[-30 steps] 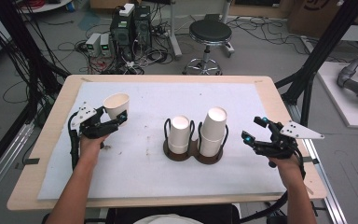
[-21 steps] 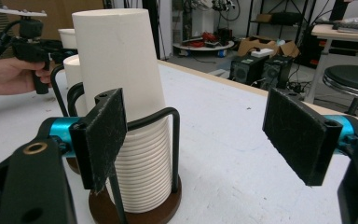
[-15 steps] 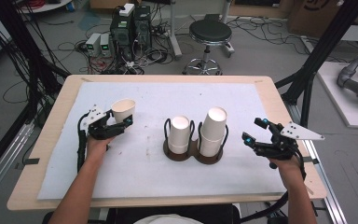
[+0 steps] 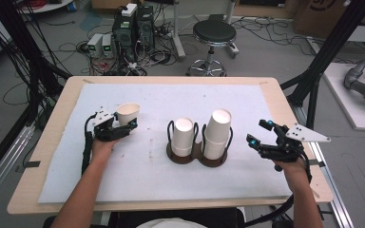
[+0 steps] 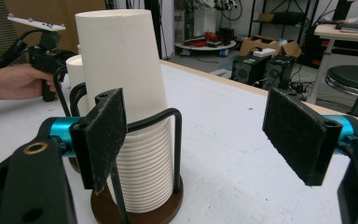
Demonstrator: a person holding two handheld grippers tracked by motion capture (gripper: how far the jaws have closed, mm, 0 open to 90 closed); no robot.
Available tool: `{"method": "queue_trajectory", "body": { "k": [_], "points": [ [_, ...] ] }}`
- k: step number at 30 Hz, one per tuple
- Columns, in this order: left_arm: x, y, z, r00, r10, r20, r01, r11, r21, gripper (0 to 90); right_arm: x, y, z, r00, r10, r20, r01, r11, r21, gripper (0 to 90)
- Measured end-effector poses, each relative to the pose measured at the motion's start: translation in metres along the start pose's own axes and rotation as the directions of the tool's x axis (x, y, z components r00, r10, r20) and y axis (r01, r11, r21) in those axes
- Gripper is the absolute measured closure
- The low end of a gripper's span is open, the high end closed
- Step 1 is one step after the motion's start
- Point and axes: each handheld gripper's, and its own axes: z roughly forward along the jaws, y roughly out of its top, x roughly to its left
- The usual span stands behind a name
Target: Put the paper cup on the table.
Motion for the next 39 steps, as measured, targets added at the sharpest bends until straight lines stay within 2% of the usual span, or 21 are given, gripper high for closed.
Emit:
{"method": "queue_trajectory", "body": {
  "k": [4,6,11,16,18,21,25,29,32,34,37,39],
  "points": [
    [-0.001,0.001,0.003,0.9996,-0.005,-0.027,0.006,0.9995,0.032,36.3,0.000,0.000,0.000,1.0000,0.001,-0.002,-0.001,1.000,0.002,22.3],
    [-0.002,0.002,0.005,0.9994,0.008,-0.034,-0.006,0.9982,0.059,36.2,0.000,0.000,-0.001,1.0000,0.001,0.001,-0.001,1.000,0.001,22.3],
    [0.003,0.002,-0.001,0.9975,-0.065,-0.029,0.067,0.9949,0.076,36.1,0.000,-0.001,-0.004,1.0000,0.005,0.006,-0.005,1.000,0.002,22.3],
    [-0.004,0.005,-0.003,0.9992,0.010,-0.038,-0.005,0.9933,0.116,35.8,0.000,0.000,-0.006,1.0000,0.004,0.008,-0.004,1.000,0.001,22.3],
    [-0.005,0.005,-0.005,0.9988,0.022,-0.044,-0.017,0.9921,0.124,35.6,0.000,0.000,-0.005,1.0000,0.002,0.009,-0.002,1.000,0.002,22.3],
    [-0.006,0.004,-0.008,0.9987,0.006,-0.051,0.001,0.9902,0.140,35.4,0.001,0.000,-0.004,1.0000,0.001,0.004,-0.001,1.000,0.007,22.3],
    [-0.009,0.006,-0.013,0.9976,0.041,-0.056,-0.030,0.9817,0.188,34.5,0.000,-0.001,-0.003,1.0000,0.002,0.002,-0.002,1.000,0.009,22.3],
    [-0.007,0.005,-0.015,0.9986,0.018,-0.050,-0.008,0.9814,0.192,33.4,0.000,-0.001,-0.002,1.0000,0.005,-0.001,-0.005,1.000,0.011,22.3],
    [-0.007,0.004,-0.015,0.9987,0.020,-0.048,-0.010,0.9810,0.194,31.0,0.001,0.000,-0.001,1.0000,0.000,-0.005,0.000,1.000,0.012,22.3],
    [-0.007,0.004,-0.016,0.9989,0.012,-0.046,-0.003,0.9820,0.189,29.4,0.000,0.000,-0.001,1.0000,0.003,-0.004,-0.003,1.000,0.014,22.3],
    [-0.004,0.005,-0.019,0.9985,-0.022,-0.050,0.030,0.9855,0.167,26.8,-0.001,0.000,-0.001,1.0000,0.004,-0.004,-0.004,1.000,0.011,22.3],
    [-0.005,0.007,-0.021,0.9983,-0.025,-0.052,0.033,0.9866,0.160,25.6,-0.001,0.000,-0.002,1.0000,0.003,-0.005,-0.003,1.000,0.010,22.3]
  ]
}}
